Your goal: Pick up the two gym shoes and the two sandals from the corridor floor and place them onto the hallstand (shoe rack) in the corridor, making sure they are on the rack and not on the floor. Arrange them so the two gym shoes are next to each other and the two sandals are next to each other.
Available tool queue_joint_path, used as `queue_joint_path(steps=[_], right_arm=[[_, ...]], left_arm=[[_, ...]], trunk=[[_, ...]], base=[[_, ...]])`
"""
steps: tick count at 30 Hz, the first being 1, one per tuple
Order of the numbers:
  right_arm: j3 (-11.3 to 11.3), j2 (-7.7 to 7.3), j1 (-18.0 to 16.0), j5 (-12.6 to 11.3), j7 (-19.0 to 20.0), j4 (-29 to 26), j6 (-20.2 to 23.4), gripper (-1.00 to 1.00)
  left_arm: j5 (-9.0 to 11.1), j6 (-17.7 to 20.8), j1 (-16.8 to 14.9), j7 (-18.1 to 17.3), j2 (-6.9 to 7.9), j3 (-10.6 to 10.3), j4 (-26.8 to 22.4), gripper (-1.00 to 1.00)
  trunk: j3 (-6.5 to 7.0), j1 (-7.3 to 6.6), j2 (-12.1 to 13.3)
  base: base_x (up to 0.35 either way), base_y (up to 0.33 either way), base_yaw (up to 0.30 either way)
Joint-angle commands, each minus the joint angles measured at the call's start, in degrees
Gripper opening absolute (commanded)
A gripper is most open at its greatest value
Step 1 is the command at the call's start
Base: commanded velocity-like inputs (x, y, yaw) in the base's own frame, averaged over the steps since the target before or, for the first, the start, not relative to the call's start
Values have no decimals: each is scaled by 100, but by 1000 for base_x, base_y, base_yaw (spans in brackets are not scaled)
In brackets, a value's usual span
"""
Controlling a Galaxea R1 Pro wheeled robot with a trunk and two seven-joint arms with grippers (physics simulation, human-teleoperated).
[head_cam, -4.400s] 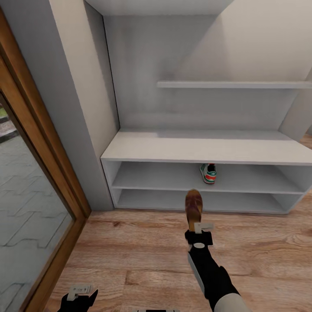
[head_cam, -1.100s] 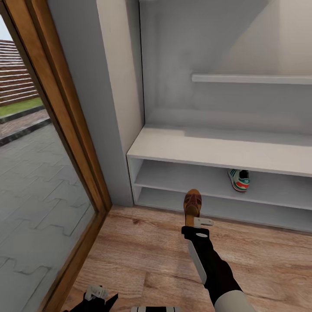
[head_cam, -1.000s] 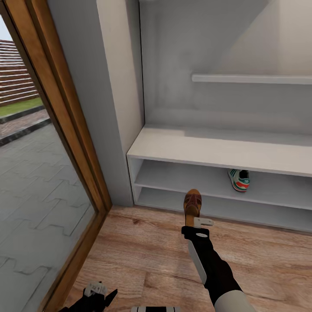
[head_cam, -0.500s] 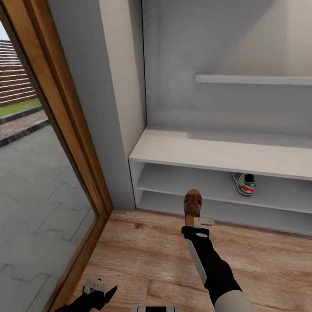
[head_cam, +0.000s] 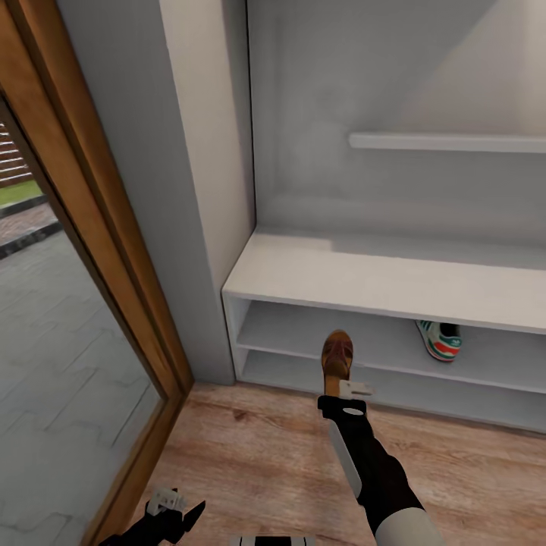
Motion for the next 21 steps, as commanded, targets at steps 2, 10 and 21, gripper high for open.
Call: queue_joint_path(steps=[2, 10, 21], right_arm=[[10, 0, -3, -61, -66, -6, 16, -100], [4, 0, -3, -61, -68, -6, 16, -100], [3, 0, -3, -61, -68, -6, 21, -100]], left_arm=[[-61, -32, -4, -20, -2, 49, 2, 100], [-61, -33, -4, -24, -2, 54, 2, 100], [-61, -33, -4, -23, -3, 54, 2, 100]], trunk=[[-5, 2, -2], [-5, 2, -2], [-5, 2, -2]], base=[[235, 0, 0], [66, 0, 0], [185, 80, 0]])
